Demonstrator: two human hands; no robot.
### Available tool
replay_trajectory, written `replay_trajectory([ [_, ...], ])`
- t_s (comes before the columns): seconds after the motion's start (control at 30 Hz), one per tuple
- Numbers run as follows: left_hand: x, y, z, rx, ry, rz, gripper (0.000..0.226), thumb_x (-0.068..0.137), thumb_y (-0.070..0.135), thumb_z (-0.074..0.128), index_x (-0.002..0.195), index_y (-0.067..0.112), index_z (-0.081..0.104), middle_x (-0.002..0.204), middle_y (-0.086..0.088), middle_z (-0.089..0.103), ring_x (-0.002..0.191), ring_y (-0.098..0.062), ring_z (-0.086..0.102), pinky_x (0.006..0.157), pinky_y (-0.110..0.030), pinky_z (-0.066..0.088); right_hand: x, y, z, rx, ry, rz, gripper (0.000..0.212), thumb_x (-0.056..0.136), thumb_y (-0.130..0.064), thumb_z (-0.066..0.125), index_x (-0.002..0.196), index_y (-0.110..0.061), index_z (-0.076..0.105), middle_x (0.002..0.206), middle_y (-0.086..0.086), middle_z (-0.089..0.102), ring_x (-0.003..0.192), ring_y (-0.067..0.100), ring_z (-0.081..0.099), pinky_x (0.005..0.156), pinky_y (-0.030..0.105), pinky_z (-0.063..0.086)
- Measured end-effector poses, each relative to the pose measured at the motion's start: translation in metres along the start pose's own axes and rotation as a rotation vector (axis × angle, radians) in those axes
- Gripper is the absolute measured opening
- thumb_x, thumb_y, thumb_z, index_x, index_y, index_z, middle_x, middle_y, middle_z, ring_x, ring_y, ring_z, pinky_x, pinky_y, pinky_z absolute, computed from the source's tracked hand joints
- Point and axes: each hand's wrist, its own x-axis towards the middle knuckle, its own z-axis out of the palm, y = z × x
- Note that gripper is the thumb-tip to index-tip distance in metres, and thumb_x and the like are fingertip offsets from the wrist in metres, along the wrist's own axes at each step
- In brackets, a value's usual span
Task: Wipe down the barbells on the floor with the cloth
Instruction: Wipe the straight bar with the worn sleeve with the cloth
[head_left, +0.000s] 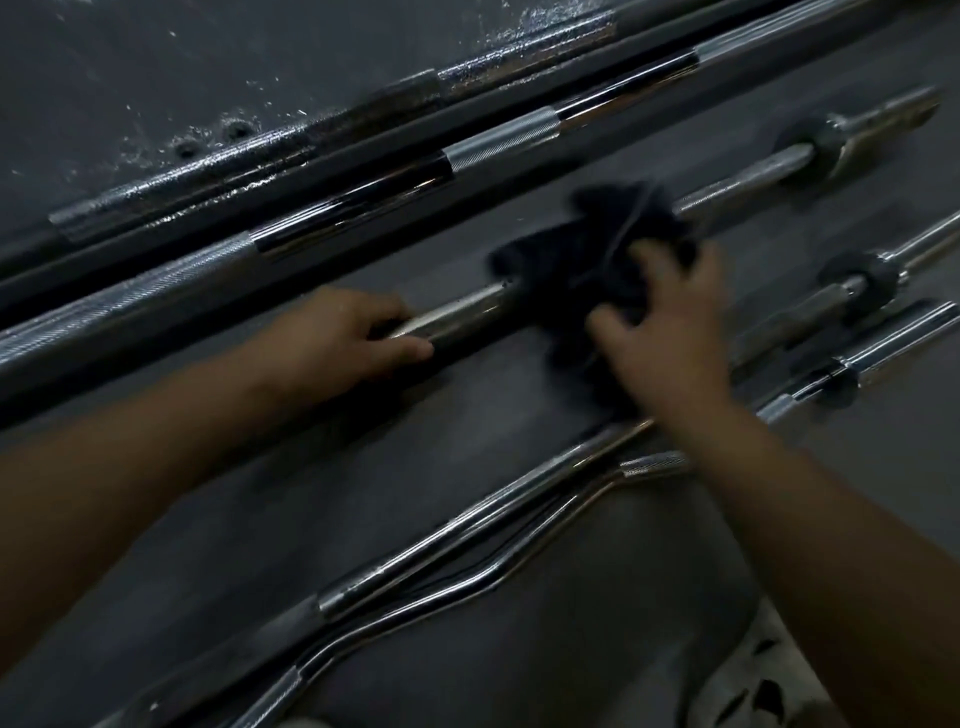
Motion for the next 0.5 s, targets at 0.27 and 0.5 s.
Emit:
replay_trajectory([
  [0.27,0.004,0.003,0.027,0.33,0.037,-0.056,0.048,0.082,0.05,0.048,0.112,0.013,0.06,0.099,-0.011,0.067,0.092,-0.033,0.066,0.071,-0.038,0.051,-0.047,-0.087,0.054,0.054,-0.188,-0.304,0.056,0.067,-0.029,0.069,0.123,-0.025,0.066,0.143,0.015,0.046,0.127,0.042,0.039,0.102,0.046,0.043],
  [0.5,-0.012,0.011,0.028,0.554,0.238,-0.011,0.023,0.088,0.038,0.064,0.098,0.022,0.051,0.089,-0.007,0.065,0.08,-0.033,0.064,0.058,-0.033,0.042,0.034,-0.002,0.023,-0.182,0.03,0.045,0.067,0.073,-0.029,0.069,0.138,-0.027,0.053,0.14,0.02,0.042,0.123,0.042,0.041,0.104,0.047,0.042],
])
